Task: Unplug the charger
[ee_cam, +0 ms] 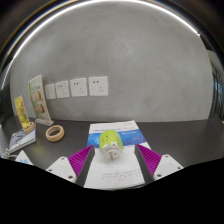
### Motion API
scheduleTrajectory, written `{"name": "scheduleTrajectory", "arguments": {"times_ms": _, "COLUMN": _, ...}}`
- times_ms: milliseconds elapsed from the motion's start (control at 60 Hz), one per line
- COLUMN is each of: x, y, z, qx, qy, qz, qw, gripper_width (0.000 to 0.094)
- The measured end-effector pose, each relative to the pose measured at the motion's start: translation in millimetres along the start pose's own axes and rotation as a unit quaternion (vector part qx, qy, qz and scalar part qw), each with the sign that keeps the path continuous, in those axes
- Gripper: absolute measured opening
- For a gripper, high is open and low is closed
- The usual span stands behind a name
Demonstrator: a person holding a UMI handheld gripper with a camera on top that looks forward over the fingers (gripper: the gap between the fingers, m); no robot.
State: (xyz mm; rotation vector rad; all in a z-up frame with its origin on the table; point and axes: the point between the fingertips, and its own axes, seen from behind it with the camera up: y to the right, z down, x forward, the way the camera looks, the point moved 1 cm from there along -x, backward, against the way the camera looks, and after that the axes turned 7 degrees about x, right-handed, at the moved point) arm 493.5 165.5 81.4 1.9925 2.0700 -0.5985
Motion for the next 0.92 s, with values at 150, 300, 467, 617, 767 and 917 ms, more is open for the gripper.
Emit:
{"name": "scheduleTrajectory", "arguments": {"times_ms": 150, "x": -41.3, "y": -22.2, "z": -1.7, "qx": -0.012, "qy": 0.016, "qz": 0.009, "qw": 1.000, "gripper_width": 0.0835}}
{"name": "scheduleTrajectory", "arguments": {"times_ms": 300, "x": -102.0, "y": -68.3, "z": 1.9, "qx": -0.019, "qy": 0.043, "qz": 0.020, "qw": 0.999, "gripper_width": 0.0836}}
{"name": "scheduleTrajectory", "arguments": {"times_ms": 467, "x": -178.3, "y": -142.9, "z": 28.5, "qx": -0.012, "qy": 0.059, "qz": 0.035, "qw": 0.998, "gripper_width": 0.0830}}
{"name": "scheduleTrajectory", "arguments": {"times_ms": 617, "x": -242.1, "y": -205.2, "z": 59.8, "qx": -0.027, "qy": 0.058, "qz": 0.054, "qw": 0.996, "gripper_width": 0.0840}}
{"name": "scheduleTrajectory", "arguments": {"times_ms": 767, "x": -291.8, "y": -236.2, "z": 77.2, "qx": -0.068, "qy": 0.060, "qz": 0.078, "qw": 0.993, "gripper_width": 0.0841}}
{"name": "scheduleTrajectory", "arguments": {"times_ms": 917, "x": -329.6, "y": -224.6, "z": 79.2, "qx": -0.055, "qy": 0.083, "qz": 0.106, "qw": 0.989, "gripper_width": 0.0842}}
